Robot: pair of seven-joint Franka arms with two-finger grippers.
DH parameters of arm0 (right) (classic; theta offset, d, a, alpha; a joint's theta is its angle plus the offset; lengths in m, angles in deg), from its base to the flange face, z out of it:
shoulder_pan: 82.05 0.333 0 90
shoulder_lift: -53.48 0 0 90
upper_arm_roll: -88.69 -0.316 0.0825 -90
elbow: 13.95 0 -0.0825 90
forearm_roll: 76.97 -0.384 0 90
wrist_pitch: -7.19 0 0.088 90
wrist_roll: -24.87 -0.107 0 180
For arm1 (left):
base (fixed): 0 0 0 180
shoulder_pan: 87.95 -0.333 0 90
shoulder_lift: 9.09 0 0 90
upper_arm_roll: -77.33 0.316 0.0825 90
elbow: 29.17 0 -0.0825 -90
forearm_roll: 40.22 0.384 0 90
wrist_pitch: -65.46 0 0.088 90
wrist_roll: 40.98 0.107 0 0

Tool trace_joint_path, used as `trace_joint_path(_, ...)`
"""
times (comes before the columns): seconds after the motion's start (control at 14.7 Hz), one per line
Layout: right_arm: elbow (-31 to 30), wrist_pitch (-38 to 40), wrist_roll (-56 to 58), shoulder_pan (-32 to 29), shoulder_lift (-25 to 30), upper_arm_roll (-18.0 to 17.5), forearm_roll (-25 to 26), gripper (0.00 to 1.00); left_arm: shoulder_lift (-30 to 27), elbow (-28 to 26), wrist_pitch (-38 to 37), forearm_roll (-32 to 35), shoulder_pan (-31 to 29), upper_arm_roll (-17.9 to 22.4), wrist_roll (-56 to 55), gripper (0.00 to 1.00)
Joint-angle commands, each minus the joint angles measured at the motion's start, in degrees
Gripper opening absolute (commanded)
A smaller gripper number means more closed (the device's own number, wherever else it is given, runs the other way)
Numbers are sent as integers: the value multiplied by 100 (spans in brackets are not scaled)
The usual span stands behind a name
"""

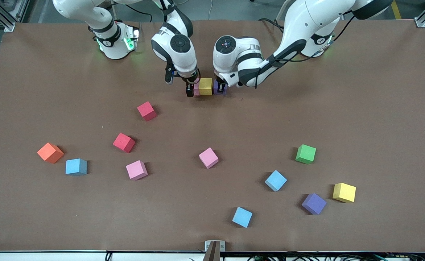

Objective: Arrange 11 blocks into digit 3
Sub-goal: 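Release pink beside yellow with the right gripper while the left gripper lowers purple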

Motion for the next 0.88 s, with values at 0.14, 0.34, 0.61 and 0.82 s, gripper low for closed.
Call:
trace_joint_path(0.14, 694, 1537, 254, -454, 217, -29, 225, 100, 41, 92, -39, 433, 183, 15, -2100, 11)
trace_joint_path(0.34, 1257, 2496, 1131, -1051, 314, -29, 323, 100, 49, 180, -39, 425, 280, 15, -2259, 11)
trace_joint_path(0.61, 1557, 2877, 3221, -2088, 261, -29, 332, 100, 58, 180, -47, 425, 420, 23, -2408, 11)
trace_joint_path(0.82, 1435, 2605, 4568, -2687, 253, -20, 332, 100, 76, 189, -47, 425, 657, 234, -2470, 11)
